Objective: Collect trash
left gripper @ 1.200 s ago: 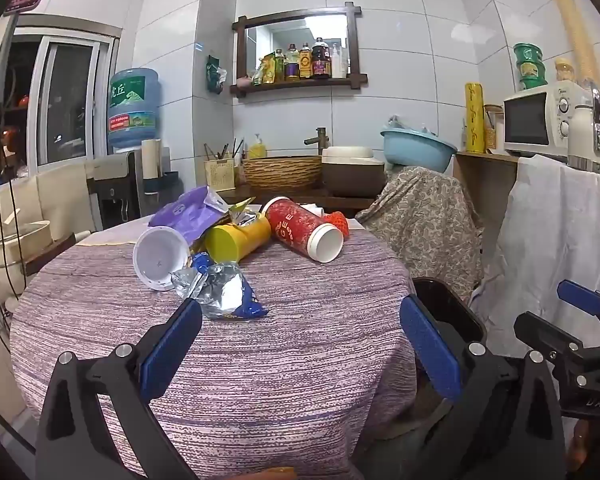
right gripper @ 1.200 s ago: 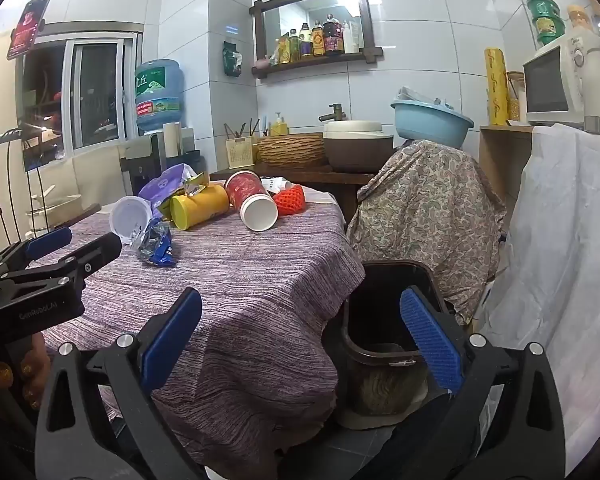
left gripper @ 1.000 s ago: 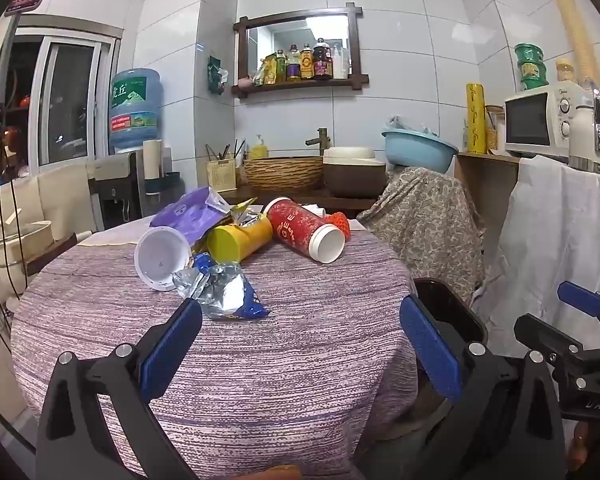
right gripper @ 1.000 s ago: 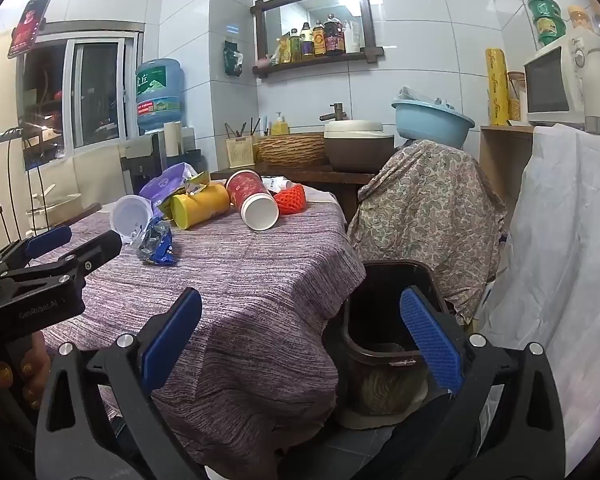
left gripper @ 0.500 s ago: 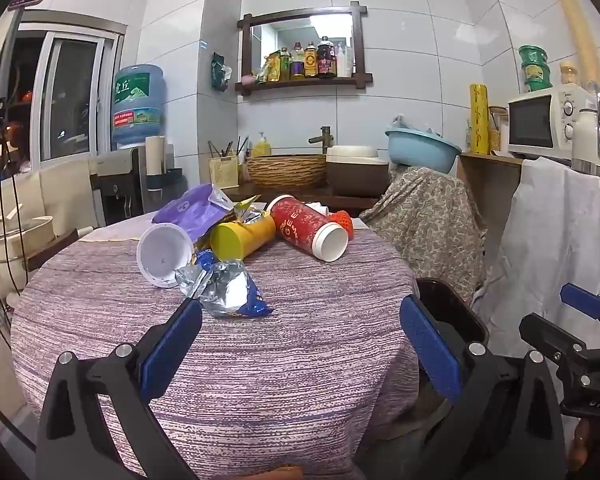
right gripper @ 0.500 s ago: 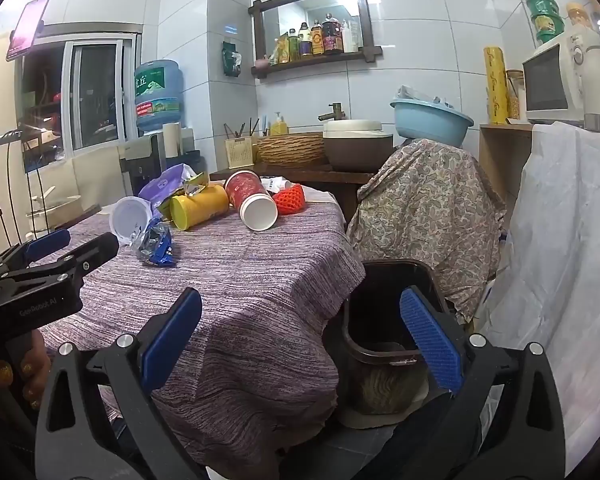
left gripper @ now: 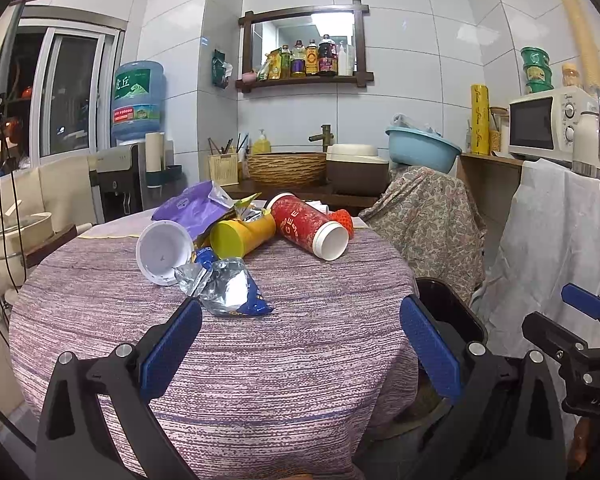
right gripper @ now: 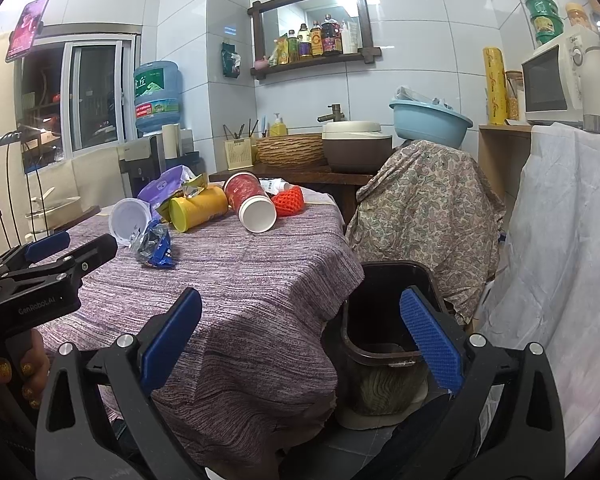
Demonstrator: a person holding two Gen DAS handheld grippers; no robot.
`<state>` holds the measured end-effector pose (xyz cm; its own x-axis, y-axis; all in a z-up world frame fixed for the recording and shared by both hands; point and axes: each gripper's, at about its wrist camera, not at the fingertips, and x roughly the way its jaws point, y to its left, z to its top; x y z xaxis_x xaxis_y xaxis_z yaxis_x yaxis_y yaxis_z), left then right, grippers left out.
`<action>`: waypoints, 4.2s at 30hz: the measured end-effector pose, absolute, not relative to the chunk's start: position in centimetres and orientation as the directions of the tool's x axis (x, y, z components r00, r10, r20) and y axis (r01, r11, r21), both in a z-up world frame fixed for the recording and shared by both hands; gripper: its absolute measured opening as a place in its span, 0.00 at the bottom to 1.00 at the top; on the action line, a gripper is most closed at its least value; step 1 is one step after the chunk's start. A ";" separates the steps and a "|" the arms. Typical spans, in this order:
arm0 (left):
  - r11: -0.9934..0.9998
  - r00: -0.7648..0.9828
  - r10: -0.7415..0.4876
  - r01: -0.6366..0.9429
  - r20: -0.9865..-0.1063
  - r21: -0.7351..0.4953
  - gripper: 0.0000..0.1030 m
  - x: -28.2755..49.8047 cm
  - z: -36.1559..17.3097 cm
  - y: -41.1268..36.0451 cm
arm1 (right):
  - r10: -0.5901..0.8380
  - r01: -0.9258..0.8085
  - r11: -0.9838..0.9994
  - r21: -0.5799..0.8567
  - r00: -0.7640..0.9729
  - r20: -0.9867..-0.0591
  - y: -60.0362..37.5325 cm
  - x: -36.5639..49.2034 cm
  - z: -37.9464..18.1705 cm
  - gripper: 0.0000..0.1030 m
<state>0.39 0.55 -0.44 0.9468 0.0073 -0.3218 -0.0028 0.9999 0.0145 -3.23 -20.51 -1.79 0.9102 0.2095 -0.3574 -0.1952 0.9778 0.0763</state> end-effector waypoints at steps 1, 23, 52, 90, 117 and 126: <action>1.000 0.947 0.007 -0.002 -0.322 0.014 0.95 0.4 -0.5 0.6 | 0.209 -0.195 0.978 0.076 0.910 -0.357 -20.5 -3.2 -1.8 0.95; 1.000 0.945 0.008 -0.004 -0.326 0.012 0.95 0.5 -0.5 0.6 | 0.212 -0.198 0.977 0.076 0.909 -0.358 -20.8 -3.2 -1.6 0.95; 1.000 0.938 0.010 -0.009 -0.346 0.004 0.95 0.8 -0.8 1.1 | 0.221 -0.209 0.975 0.074 0.901 -0.373 -20.3 -2.7 -2.3 0.95; 0.998 0.865 -0.012 -0.018 -0.502 -0.056 0.95 4.6 -2.0 6.8 | 0.345 -0.343 0.934 0.099 0.799 -0.493 -17.3 2.6 -3.8 0.95; 0.987 0.795 0.144 -0.161 -0.590 0.025 0.95 11.0 -0.7 21.2 | 0.501 -0.680 0.729 0.085 0.444 -0.743 2.9 20.3 -4.7 0.58; 0.993 0.766 0.113 -0.108 -0.633 0.046 0.77 14.9 -1.2 21.0 | 0.522 -0.676 0.723 0.144 0.398 -0.754 3.6 20.8 -6.1 0.20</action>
<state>14.89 21.02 -1.19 0.7661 0.1126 -0.6328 -0.1083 0.9931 0.0455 20.84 3.63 -6.09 0.3978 0.5220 -0.7545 -0.6759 0.7228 0.1437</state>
